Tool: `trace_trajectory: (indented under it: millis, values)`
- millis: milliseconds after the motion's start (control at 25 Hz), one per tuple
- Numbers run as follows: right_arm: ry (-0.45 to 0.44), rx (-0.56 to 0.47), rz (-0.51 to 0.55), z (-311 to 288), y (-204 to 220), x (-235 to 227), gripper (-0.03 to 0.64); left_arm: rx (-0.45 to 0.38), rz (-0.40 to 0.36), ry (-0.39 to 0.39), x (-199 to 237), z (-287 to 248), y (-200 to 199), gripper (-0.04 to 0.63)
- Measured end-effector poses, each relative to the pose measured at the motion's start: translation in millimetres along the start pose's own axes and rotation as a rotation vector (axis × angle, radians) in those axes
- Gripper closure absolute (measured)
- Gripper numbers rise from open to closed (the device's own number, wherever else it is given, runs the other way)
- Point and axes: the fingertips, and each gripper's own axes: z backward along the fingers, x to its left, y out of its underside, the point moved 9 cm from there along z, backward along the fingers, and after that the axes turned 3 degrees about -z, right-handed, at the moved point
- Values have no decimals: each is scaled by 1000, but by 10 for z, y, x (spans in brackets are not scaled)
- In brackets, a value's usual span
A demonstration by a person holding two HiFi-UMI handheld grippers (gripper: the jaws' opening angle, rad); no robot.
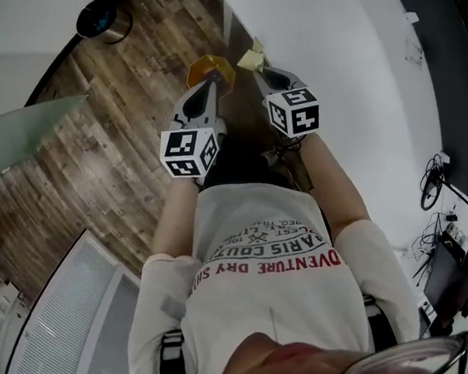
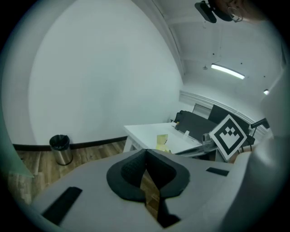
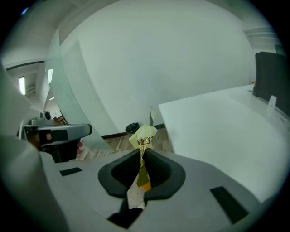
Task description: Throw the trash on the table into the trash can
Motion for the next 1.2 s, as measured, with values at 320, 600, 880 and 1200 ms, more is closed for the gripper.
trace_trajectory:
  millis: [320,600,880,1200]
  values:
    - [-138,225,22,-1565,432,455,568,91,121,-129,1253,-142,598,572]
    - [-152,367,-9,-2736,1402,330,566,169,237,-172,1854,-405,1682,572]
    - [-138,463,23,-3622,2361,-7,560,222,299,-197,2130,-671,2788,572]
    - [-116,599,62,-4223,3231,-378,467,266,360,-236,2224,-800,3603,572]
